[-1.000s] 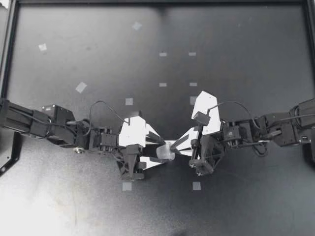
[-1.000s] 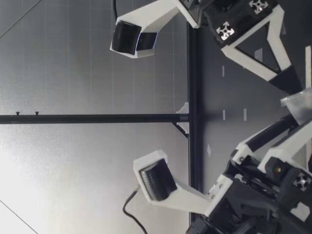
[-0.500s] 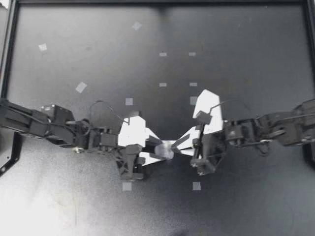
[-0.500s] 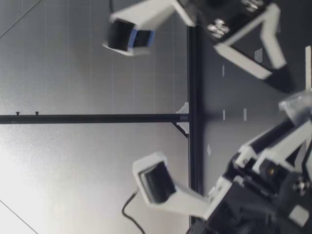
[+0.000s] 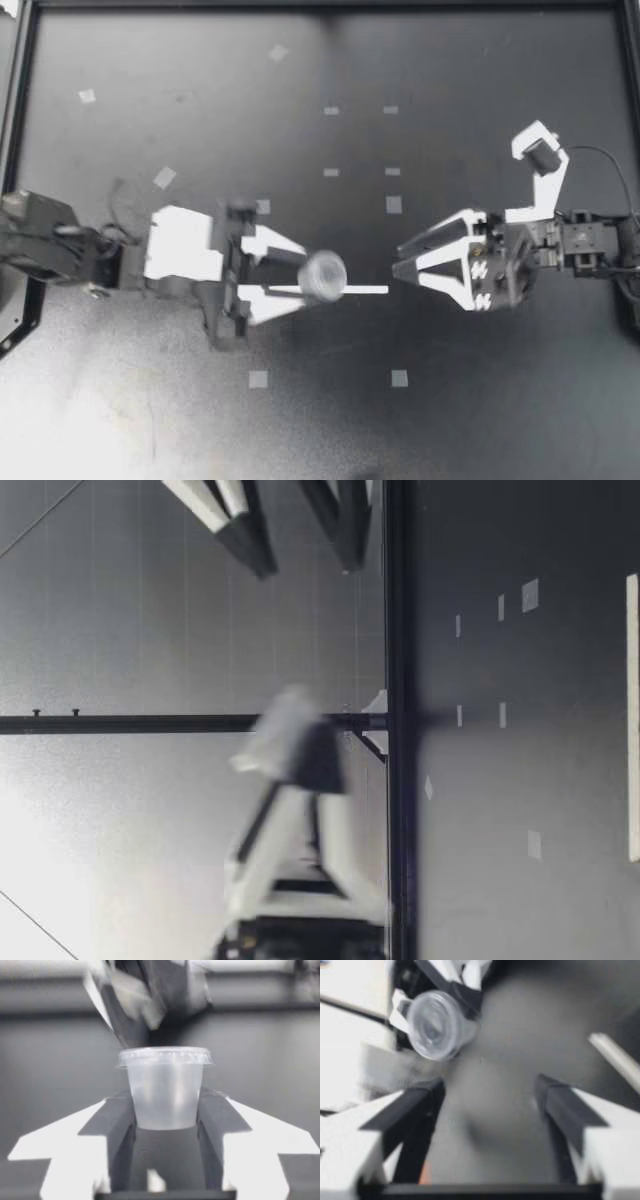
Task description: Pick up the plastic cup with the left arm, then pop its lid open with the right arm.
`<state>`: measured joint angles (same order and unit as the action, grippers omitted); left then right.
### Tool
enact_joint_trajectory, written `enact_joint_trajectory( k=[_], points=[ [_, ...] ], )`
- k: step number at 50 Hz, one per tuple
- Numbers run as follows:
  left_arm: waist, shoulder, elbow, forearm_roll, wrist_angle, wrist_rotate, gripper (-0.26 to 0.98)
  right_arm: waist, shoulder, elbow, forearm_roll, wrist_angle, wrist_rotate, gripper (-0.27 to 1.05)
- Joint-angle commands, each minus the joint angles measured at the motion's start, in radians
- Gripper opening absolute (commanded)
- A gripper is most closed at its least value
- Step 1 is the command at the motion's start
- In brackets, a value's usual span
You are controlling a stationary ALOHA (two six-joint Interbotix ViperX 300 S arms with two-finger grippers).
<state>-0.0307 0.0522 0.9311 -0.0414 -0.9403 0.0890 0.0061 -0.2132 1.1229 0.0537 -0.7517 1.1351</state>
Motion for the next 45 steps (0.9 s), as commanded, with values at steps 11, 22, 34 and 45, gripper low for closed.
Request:
enact_joint_trajectory(
  k=[11, 22, 34, 45],
  points=[
    [0.015, 0.003, -0.032, -0.048, -0.084, 0.091, 0.29, -0.009, 0.281, -0.064, -0.066, -0.629, 0.258, 0.69],
    [0.015, 0.014, -0.031, -0.048, -0.084, 0.084, 0.29, -0.023, 0.351, -0.098, -0.115, -0.644, 0.288, 0.69],
    [0.015, 0.014, -0.031, -0.048, -0.084, 0.084, 0.29, -0.091, 0.319, -0.112, -0.14, -0.54, 0.249, 0.69],
    [0.015, 0.018, -0.025, -0.048, -0.084, 0.084, 0.28, -0.158, 0.176, -0.176, -0.347, -0.772, 0.224, 0.69]
  ],
)
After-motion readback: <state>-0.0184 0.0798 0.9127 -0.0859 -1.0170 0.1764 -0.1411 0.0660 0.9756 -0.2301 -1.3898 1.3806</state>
